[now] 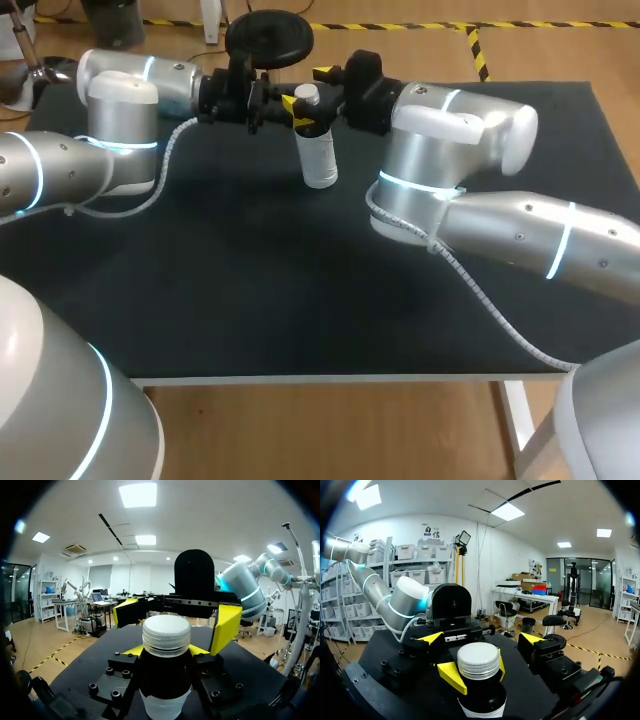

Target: Unscrew the bottle cap

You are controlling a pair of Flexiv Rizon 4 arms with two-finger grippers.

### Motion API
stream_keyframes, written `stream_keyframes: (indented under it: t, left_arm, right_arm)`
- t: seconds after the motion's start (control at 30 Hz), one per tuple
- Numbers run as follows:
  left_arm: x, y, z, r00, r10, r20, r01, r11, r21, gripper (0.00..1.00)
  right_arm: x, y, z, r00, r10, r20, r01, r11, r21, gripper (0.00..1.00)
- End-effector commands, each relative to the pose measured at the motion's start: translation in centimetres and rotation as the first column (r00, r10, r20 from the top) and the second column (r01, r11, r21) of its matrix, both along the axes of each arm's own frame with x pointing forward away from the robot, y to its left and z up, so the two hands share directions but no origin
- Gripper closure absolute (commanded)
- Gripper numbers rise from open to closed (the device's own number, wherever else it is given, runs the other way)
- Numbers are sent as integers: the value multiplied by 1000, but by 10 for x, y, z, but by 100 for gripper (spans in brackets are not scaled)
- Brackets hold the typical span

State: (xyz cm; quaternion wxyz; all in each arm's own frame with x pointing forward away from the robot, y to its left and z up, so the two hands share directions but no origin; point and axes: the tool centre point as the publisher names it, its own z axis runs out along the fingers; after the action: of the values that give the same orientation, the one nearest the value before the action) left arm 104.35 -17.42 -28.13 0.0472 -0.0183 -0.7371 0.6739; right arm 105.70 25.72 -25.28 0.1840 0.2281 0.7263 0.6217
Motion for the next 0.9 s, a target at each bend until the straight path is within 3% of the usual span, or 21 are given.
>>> stream_keyframes:
  t: [0.03,0.1,0.33,0.4,0.57,0.6,0.63,0.9]
  left_arm:
    - [1,0,0,1000,-2,-1,2,1000,2,100]
    - [1,0,0,1000,-2,-1,2,1000,2,100]
    - [1,0,0,1000,-2,-1,2,1000,2,100]
    - [1,0,0,1000,-2,-1,2,1000,2,100]
    - [1,0,0,1000,-2,-1,2,1000,2,100]
    - [1,0,0,1000,-2,-1,2,1000,2,100]
    - [1,0,0,1000,-2,-1,2,1000,2,100]
    - [1,0,0,1000,-2,-1,2,1000,2,100]
  right_arm:
    - [2,0,1,1000,-2,-7,2,1000,-8,55]
    - [3,-2,0,1000,-5,-8,5,1000,-6,63]
    - [4,-5,-2,1000,-14,-13,14,1000,1,68]
    - [4,-7,-2,1000,-17,-13,17,1000,2,83]
    - [4,-9,-2,1000,-12,-10,12,1000,19,85]
    - [4,-9,-2,1000,-8,-9,9,1000,28,89]
    - [4,-10,-2,1000,-7,-9,8,999,31,100]
    - [2,-10,-3,999,48,2,-48,996,70,100]
